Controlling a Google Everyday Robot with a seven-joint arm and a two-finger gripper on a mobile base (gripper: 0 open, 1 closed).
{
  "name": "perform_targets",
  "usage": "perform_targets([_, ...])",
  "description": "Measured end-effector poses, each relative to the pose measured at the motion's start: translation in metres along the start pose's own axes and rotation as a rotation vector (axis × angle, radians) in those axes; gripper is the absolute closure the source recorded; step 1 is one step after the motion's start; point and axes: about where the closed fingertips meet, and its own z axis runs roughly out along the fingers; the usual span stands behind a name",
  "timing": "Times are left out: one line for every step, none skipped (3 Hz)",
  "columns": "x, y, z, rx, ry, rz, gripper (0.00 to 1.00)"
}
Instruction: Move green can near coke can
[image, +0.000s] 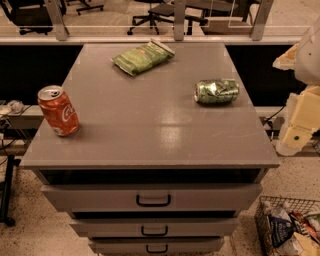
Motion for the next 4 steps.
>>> perform_targets([0.000, 0.000, 0.000, 0.000, 0.000, 0.000, 0.00])
perform_targets([-0.005, -0.007, 0.002, 0.030, -0.045, 0.008, 0.00])
perform_targets([-0.021, -0.038, 0.016, 0.076, -0.152, 0.015, 0.00])
perform_targets([-0.044, -0.085, 0.041, 0.122, -0.247, 0.022, 0.00])
